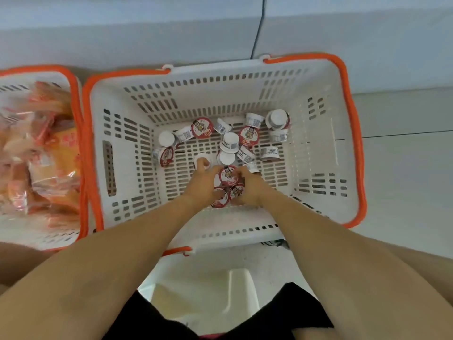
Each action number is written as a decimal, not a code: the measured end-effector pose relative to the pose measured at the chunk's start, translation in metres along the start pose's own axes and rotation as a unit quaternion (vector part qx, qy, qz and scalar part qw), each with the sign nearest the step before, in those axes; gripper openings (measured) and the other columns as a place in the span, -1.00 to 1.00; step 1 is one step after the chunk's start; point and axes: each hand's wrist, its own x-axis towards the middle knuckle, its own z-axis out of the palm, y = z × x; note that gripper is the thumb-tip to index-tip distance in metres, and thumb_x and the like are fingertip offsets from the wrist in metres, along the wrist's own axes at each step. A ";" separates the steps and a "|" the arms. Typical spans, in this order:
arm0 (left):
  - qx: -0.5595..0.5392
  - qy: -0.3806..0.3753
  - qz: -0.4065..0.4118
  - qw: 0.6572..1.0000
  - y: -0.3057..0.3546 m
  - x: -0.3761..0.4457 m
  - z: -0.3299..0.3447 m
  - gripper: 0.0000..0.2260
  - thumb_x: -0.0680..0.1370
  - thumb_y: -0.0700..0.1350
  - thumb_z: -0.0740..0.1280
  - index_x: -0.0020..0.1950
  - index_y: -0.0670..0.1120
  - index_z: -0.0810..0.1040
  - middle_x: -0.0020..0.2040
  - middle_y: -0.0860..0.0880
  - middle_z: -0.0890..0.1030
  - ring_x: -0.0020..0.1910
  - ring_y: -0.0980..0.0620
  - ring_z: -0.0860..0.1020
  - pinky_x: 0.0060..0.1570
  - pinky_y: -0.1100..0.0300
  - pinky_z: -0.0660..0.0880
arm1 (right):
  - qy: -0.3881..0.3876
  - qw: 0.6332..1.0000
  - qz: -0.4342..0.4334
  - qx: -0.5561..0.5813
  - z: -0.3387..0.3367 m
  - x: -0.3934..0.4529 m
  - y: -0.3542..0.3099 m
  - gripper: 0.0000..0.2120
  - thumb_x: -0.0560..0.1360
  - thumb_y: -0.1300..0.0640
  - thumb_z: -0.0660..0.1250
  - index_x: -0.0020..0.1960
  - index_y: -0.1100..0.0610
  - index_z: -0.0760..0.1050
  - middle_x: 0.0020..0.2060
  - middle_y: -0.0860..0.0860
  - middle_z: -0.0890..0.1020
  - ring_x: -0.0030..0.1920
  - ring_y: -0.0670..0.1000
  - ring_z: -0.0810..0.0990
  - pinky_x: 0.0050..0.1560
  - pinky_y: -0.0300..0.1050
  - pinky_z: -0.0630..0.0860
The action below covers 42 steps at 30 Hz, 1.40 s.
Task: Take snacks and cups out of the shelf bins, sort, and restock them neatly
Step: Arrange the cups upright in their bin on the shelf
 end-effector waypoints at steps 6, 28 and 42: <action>0.030 0.014 0.007 0.999 -0.013 -0.006 0.004 -0.46 0.45 -0.19 0.53 0.40 -0.13 0.46 0.33 -0.12 0.24 0.19 -0.13 0.47 0.31 0.13 0.39 | -0.008 0.999 0.013 -0.044 0.007 0.000 -0.010 -0.48 0.31 0.08 0.64 0.15 0.14 0.47 0.04 0.03 0.59 0.01 0.09 0.58 0.05 -0.04 0.54; -0.113 -0.117 -0.121 0.979 -0.023 -0.007 -0.006 -0.67 0.59 -0.17 0.23 0.36 -0.11 0.50 0.28 -0.05 0.55 0.21 -0.07 0.49 0.16 0.12 0.40 | 0.042 0.990 -0.001 -0.137 0.007 0.022 -0.035 -0.30 0.47 -0.11 0.48 0.51 0.06 0.31 0.42 0.21 0.26 0.41 0.28 0.32 0.47 0.14 0.28; -0.094 -0.164 -0.092 0.978 -0.035 -0.014 -0.004 -0.39 0.33 0.06 0.62 0.30 -0.05 0.48 0.16 0.02 0.61 0.11 0.00 0.57 0.15 0.14 0.48 | -0.075 0.995 0.064 0.026 -0.019 0.007 -0.009 -0.63 0.50 0.12 0.50 0.22 0.04 0.42 0.21 0.09 0.52 -0.11 0.05 0.63 -0.26 -0.10 0.66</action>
